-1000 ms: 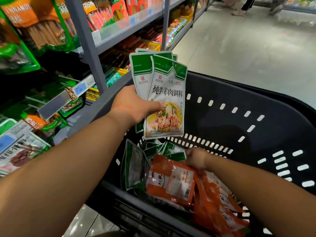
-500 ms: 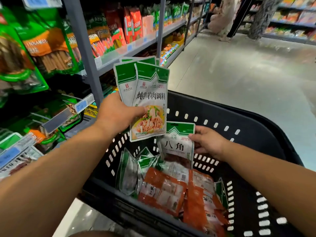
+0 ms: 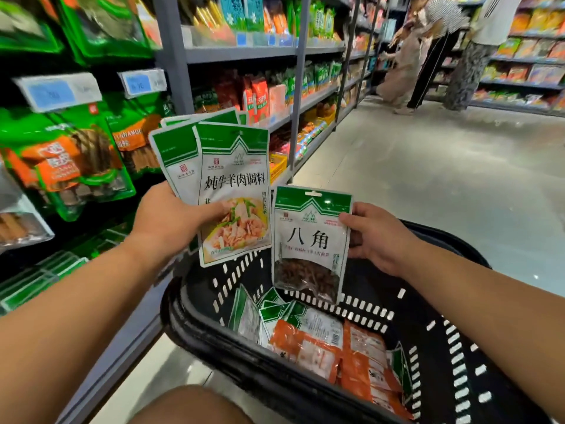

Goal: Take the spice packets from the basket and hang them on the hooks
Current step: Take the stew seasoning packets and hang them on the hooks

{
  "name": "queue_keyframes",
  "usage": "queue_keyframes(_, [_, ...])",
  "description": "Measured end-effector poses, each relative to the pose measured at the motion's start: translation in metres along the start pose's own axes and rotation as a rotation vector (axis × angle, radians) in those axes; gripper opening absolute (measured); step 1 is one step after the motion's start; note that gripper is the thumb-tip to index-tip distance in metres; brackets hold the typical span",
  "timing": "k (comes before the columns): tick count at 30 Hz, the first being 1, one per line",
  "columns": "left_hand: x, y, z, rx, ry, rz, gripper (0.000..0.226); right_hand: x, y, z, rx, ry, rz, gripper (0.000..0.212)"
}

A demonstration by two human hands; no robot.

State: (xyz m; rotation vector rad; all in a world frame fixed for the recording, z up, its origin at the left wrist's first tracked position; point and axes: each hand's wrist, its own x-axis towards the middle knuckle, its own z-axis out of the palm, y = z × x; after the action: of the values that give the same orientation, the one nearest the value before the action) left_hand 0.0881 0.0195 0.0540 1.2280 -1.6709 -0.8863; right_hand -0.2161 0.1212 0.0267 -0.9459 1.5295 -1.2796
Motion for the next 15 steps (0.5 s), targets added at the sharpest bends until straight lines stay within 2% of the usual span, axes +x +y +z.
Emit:
queue_keyframes(8, [-0.028,0.031,-0.062,0.003,0.103,0.035,0.028,-0.026,-0.055,0.046,0.014,0.004,-0.152,0.014])
queue_keyframes(12, [-0.046,0.036,-0.107,0.014,0.145,0.009,0.072,-0.039,-0.078,0.080,0.013,-0.049,-0.233,0.016])
queue_keyframes(15, [-0.065,0.038,-0.148,0.049,0.266,0.007,0.035,-0.049,-0.095,0.118,0.027,-0.107,-0.283,0.018])
